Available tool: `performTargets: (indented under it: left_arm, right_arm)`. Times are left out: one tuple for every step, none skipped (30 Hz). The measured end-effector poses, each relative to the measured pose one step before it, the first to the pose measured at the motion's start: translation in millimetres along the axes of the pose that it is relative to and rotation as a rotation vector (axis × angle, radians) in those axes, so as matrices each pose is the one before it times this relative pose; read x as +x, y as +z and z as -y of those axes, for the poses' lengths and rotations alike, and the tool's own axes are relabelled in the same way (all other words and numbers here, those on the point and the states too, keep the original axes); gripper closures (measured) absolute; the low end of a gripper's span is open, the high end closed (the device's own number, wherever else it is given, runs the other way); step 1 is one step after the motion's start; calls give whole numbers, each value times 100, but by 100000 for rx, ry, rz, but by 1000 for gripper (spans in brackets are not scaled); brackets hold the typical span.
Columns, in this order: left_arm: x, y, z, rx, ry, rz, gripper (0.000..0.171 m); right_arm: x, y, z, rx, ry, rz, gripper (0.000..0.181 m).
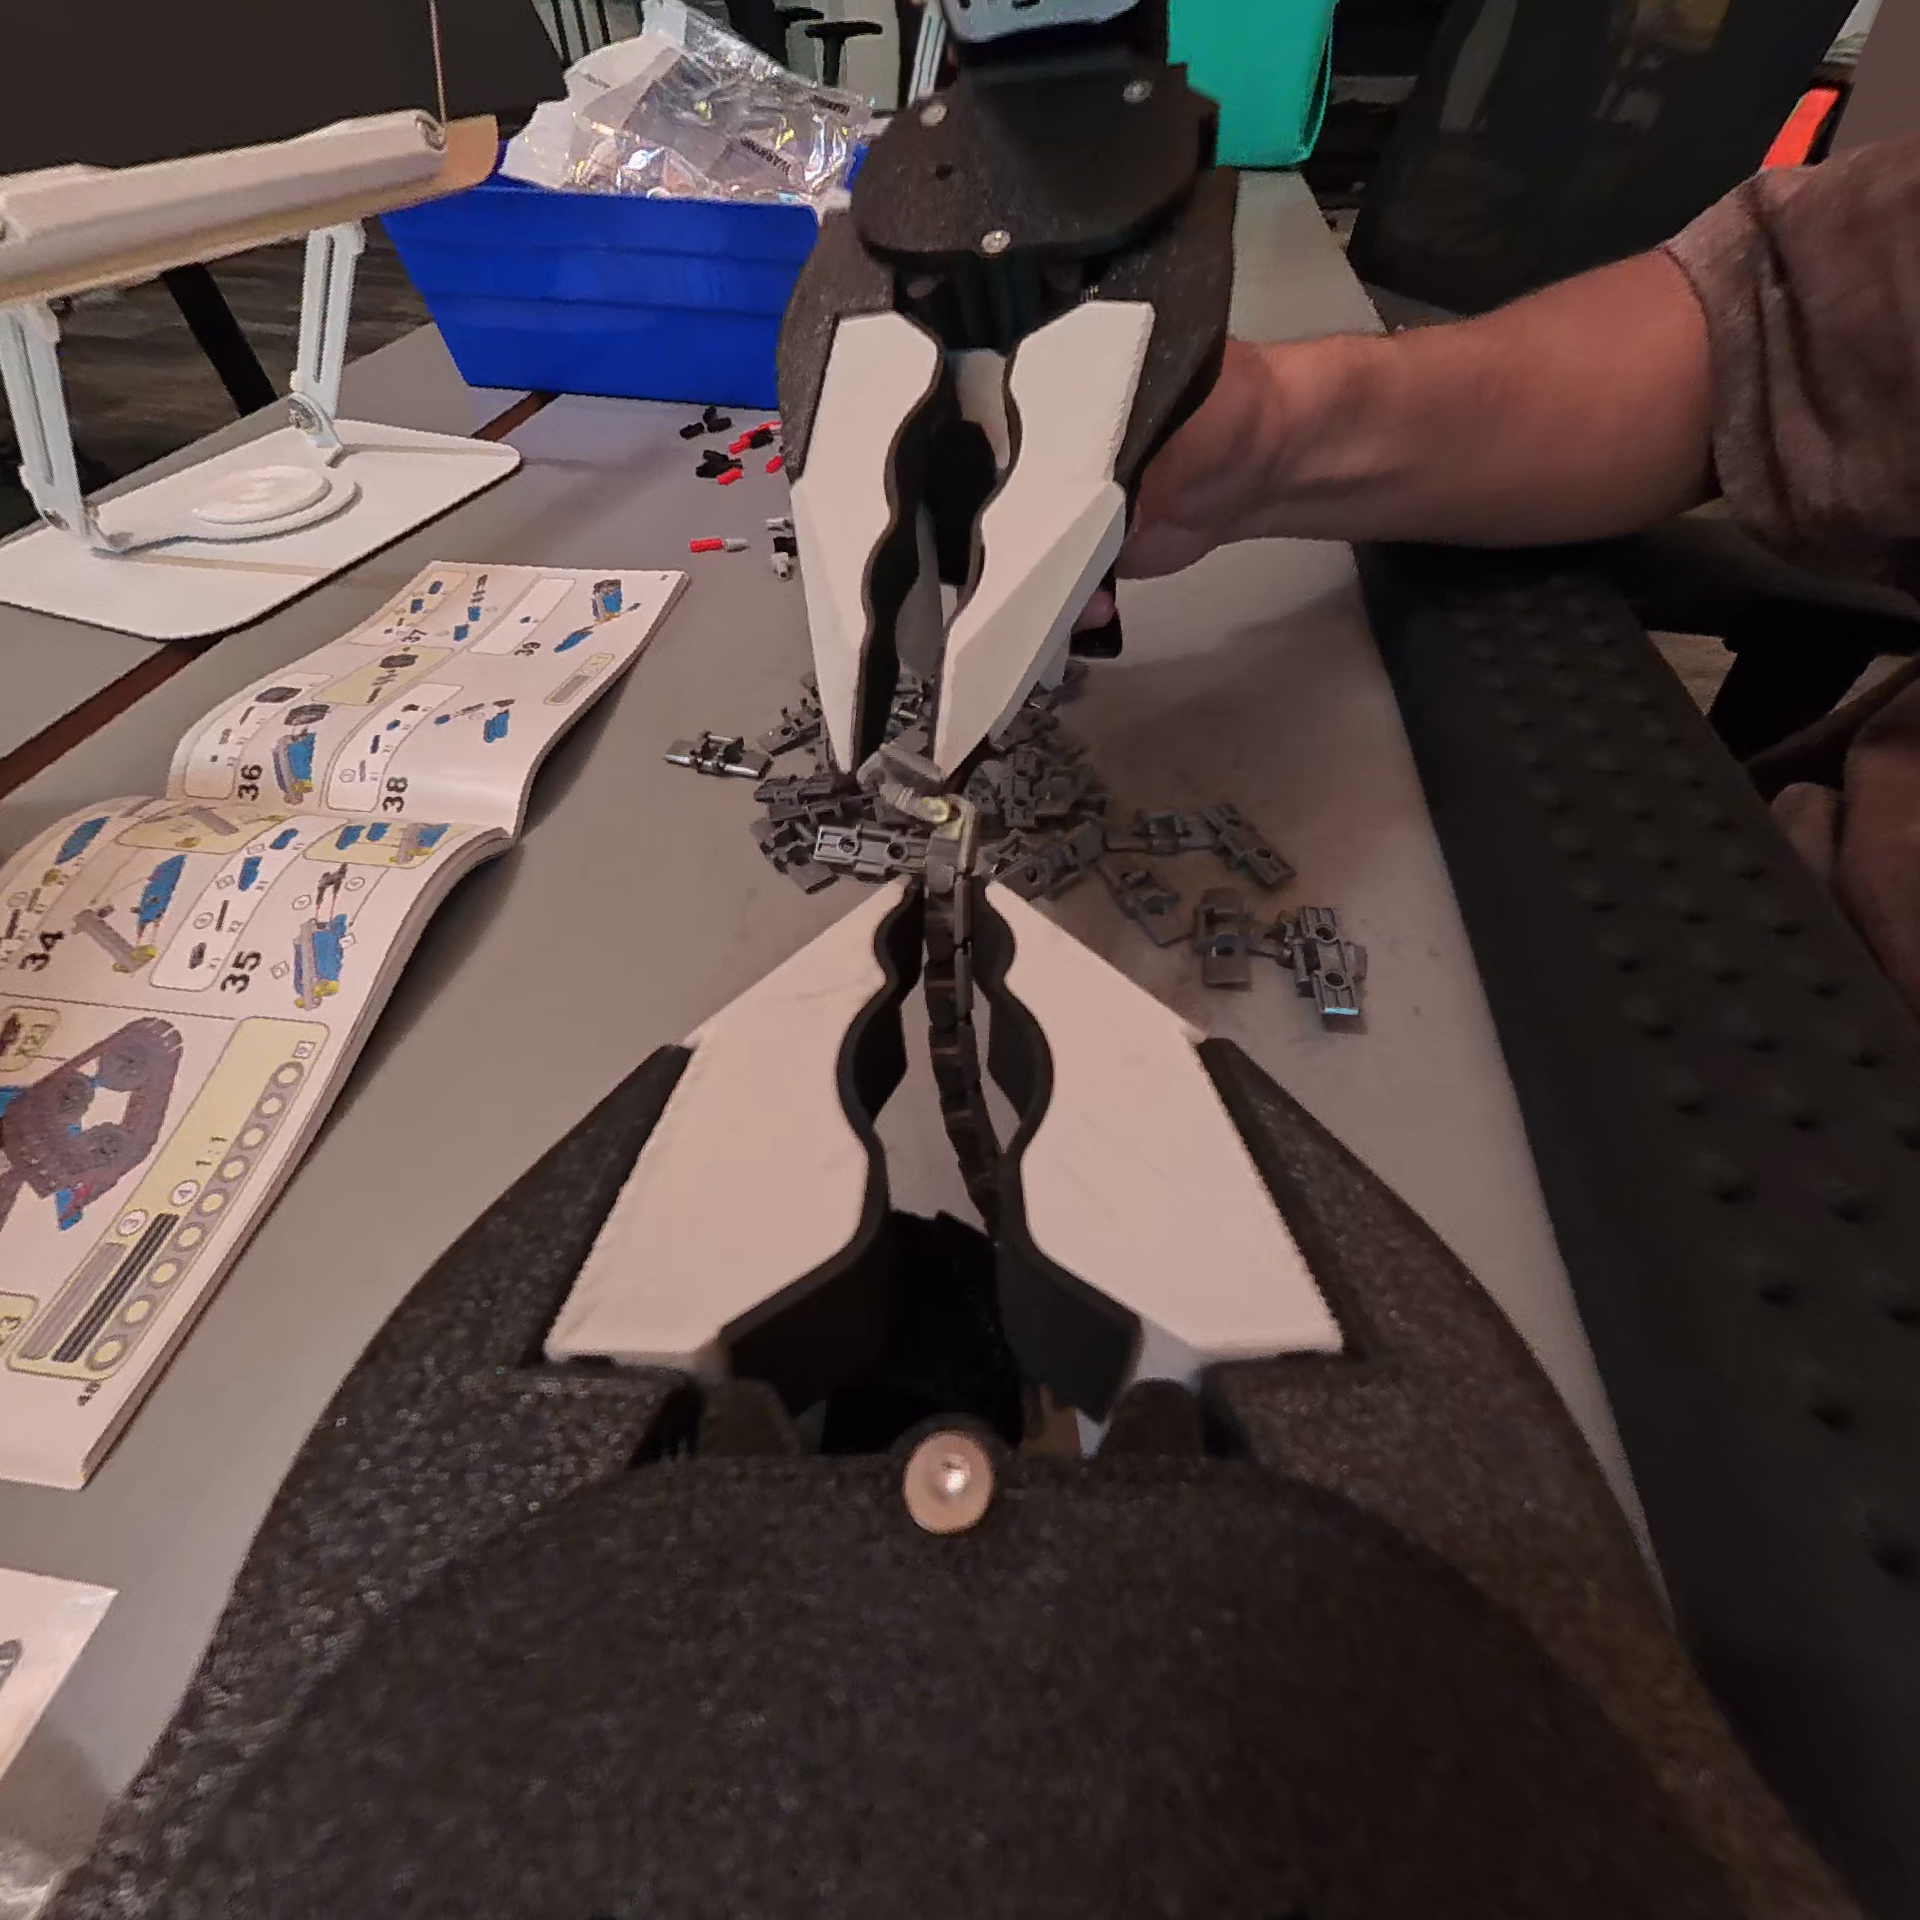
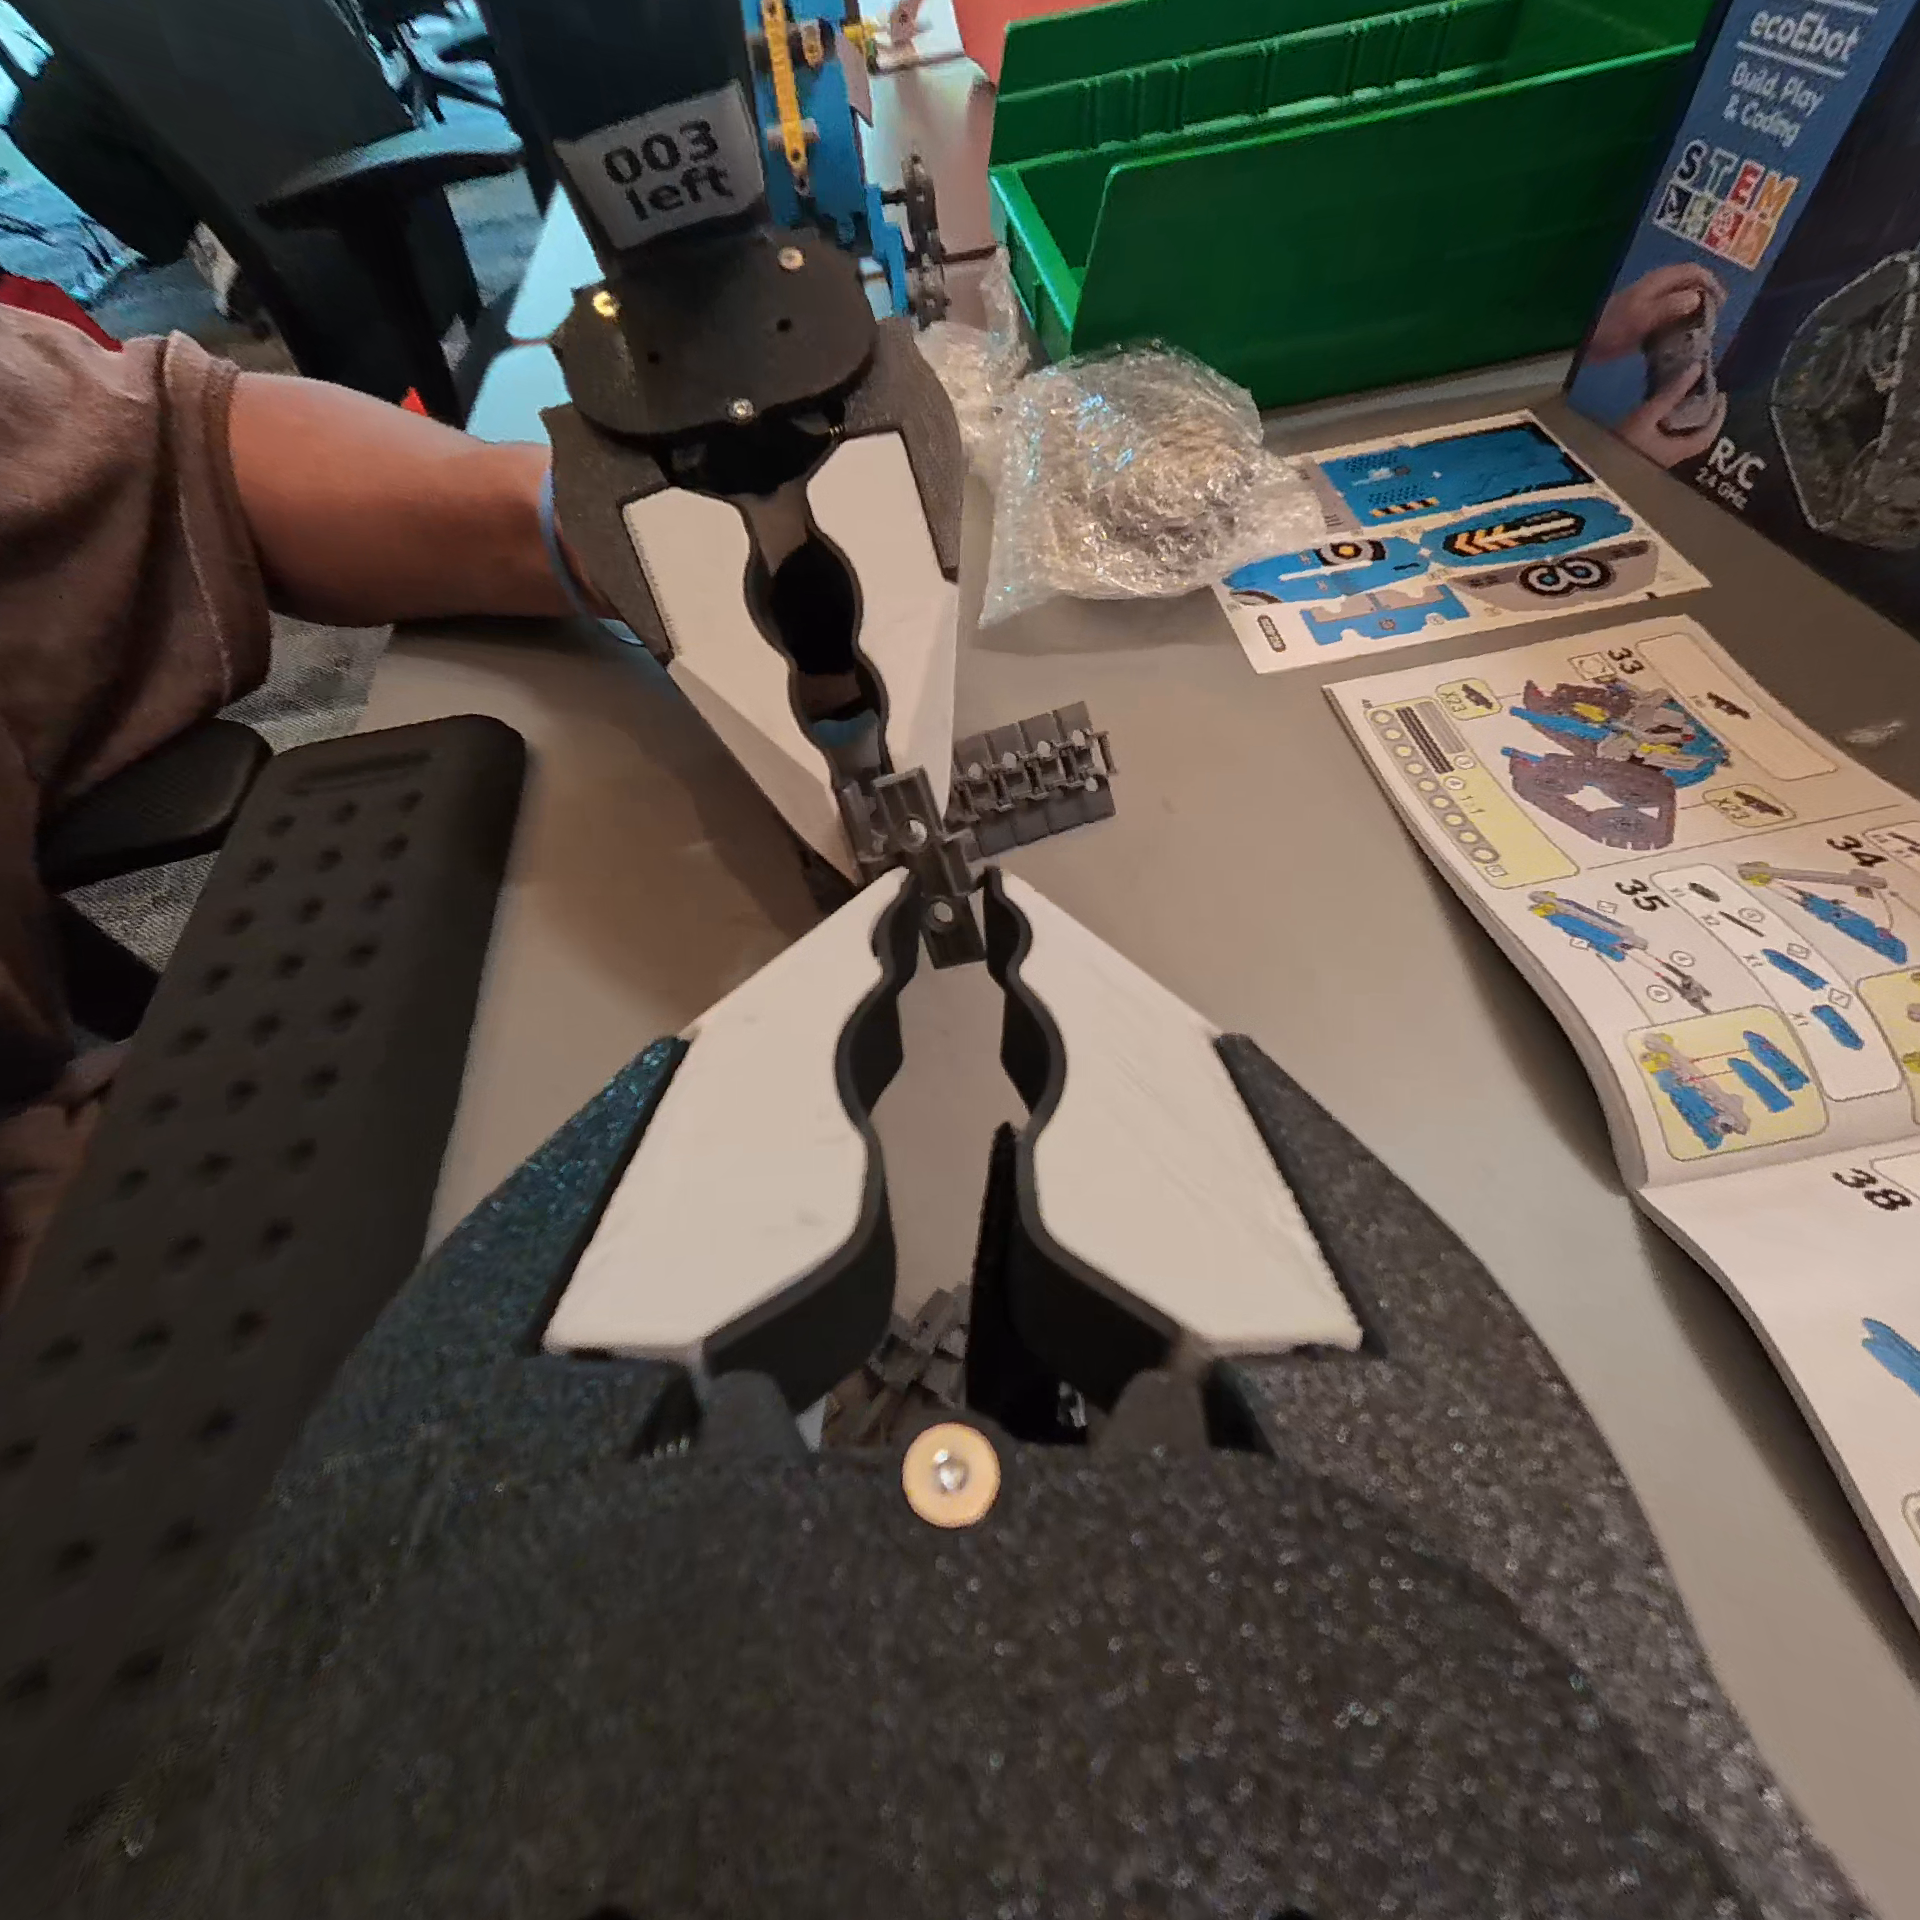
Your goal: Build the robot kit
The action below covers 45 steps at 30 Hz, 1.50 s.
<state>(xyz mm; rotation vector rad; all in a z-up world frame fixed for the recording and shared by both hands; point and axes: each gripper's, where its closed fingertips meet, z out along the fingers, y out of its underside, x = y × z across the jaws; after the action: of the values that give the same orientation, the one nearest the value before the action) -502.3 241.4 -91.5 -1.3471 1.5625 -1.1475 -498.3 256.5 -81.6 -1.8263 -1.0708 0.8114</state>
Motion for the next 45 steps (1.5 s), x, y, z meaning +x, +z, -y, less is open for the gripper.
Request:
performTargets:
  left_arm:
    - [182, -45, 208, 834, 1494, -153, 164]
    - [165, -34, 219, 938, 2009, 141, 164]
    - [261, -10, 187, 519, 2649, -220, 164]
    - [317, -2, 175, 345, 3327, -281, 164]
    - [353, 11, 127, 227, 3982, -288, 164]
    - [447, 34, 98, 277, 4041, -972, 164]
    - [436, 28, 154, 566, 3316, -938, 164]
    - [261, 54, 130, 431, 2080, -211, 164]
    - [233, 56, 69, 42, 1131, -622, 164]
    - [39, 28, -65, -514, 573, 82, 164]
    - [-121, -13, -52, -137, 317, 699, 164]
    - [39, -50, 26, 514, -160, -514, 164]
    - [158, -50, 106, 849, -499, -1308, 164]
    - [17, -27, 94, 600, -108, -137, 164]
    - [-15, 22, 0, -228, 296, 295, 164]
    - [-33, 34, -86, -658, 480, 471, 164]
    - [-17, 22, -89, -587, 504, 395, 164]
    - [-85, 36, -229, -1357, 362, 627, 164]
    - [-253, 18, -209, -1079, 537, 1463, 164]
    - [-249, -37, -147, -761, 47, 1069, 164]
    - [-267, -85, -167, -882, -555, 879, 164]
    - [-311, -117, -155, -748, -484, 1057, 164]
    - [-406, -150, -143, -767, -226, 1679, 164]
    - [-444, -119, -216, -1228, -366, 1835, 164]
    - [-435, -92, -250, -1468, -515, 1744, 164]
    - [-407, -92, -224, -1120, -323, 1656, 164]
    - [-437, -70, -221, -953, -318, 1835, 164]
    - [-548, -68, -238, -868, -654, 2410, 164]
    - [-491, -66, -197, -519, -950, 1938, 164]
    - [-364, -57, -184, -286, -1234, 976, 164]
    - [-363, -65, -141, -88, -1343, 980, 164]
    - [-368, -85, -90, 111, -1011, 1155, 164]
    - [-319, -97, -69, 117, -617, 930, 164]
    - [-266, -109, -83, -240, -456, 703, 164]
    - [-248, -100, -44, -149, -280, 879, 164]
    - [-174, -104, 79, 438, -147, 698, 164]
    - [-70, -78, 121, 678, -328, 183, 164]
    - [-22, -62, 114, 516, -326, -25, 164]
    - [-77, -114, 168, 852, -396, 57, 164]
    - [-292, -218, 307, 1792, -1214, 869, 164]
    - [-506, -348, 384, 2170, -1390, 1392, 164]
    - [-655, -487, 400, 2113, -1406, 1512, 164]
    - [-844, -605, 515, 2929, -1895, 2046, 164]
    - [-1050, -717, 632, 3893, -2697, 2803, 164]
    - [-1154, -757, 684, 4351, -3370, 3003, 164]
  right_arm:
    - [-208, -141, 174, 2310, -956, 1572, 169]
    - [-207, -186, 220, 2724, -1845, 1314, 170]
    - [-285, -208, 188, 2462, -2224, 1557, 169]
    - [-412, -205, 91, 1682, -2243, 2429, 169]
    - [-460, -228, 27, 1149, -1593, 3035, 168]
    - [-587, -255, 30, 1008, -220, 4167, 168]
    - [-634, -252, 66, 984, 493, 4821, 168]
    - [-500, -256, 113, 1082, 578, 3922, 168]
    - [-493, -238, 93, 834, 435, 3802, 169]
    - [-524, -176, -18, 60, 612, 3986, 172]
    - [-422, -33, -154, -871, 438, 3190, 175]
    - [-18, 116, -241, -1465, 239, 204, 173]
    - [269, 197, -254, -1572, -65, -2015, 169]
    - [-79, 268, -170, -1134, -491, 25, 166]
    - [-209, 292, -103, -1005, -414, 787, 164]
    - [-71, 305, -183, -1658, -558, -277, 161]
    - [-19, 282, -202, -1874, -936, -756, 158]
    - [179, 187, -204, -1781, -988, -2111, 158]
    - [410, 37, -131, -1500, -1233, -3561, 157]
    - [522, -67, -135, -1446, -1363, -4095, 157]
    - [548, -180, -134, -1557, -799, -3910, 157]
    - [415, -234, -140, -1790, 1128, -2720, 157]
    - [225, -184, -258, -3127, 2821, -1255, 157]
    - [-70, -7, -392, -4495, 2761, 55, 154]
    - [-343, 239, -506, -5219, 1256, 317, 150]
    - [-590, 484, -496, -4897, -1093, 116, 149]
    - [-1037, 754, -334, -3427, -2581, 1578, 150]
    - [-843, 992, -137, -2392, -2102, 130, 150]
    - [-861, 1161, -132, -2223, -1099, 747, 151]
    - [-857, 1190, -141, -2437, -807, 1738, 151]
    - [-278, 1003, -308, -3685, -950, -637, 150]
    - [140, 650, -583, -5430, -1662, -2084, 150]
    - [280, 225, -584, -4402, -2117, -1938, 149]
    - [238, -212, -396, -1526, -1216, -862, 150]
    - [143, -501, -375, -338, 479, 792, 154]
    - [104, -646, -508, -410, 1737, 1556, 154]
    - [45, -695, -660, -850, 1514, 1684, 154]
    - [81, -663, -653, -654, 868, 510, 154]
    - [76, -478, -478, 9, 719, -154, 156]
    - [59, -176, 14, 1688, 1226, -296, 158]
    - [-118, 188, 436, 2925, 1550, 425, 158]
    - [-104, 532, 590, 2138, 764, -302, 158]
    - [250, 762, 778, 1785, 91, -3262, 158]
    - [98, 953, 1033, 2135, -455, -2880, 158]
    - [42, 1035, 1207, 2467, -850, -2575, 157]
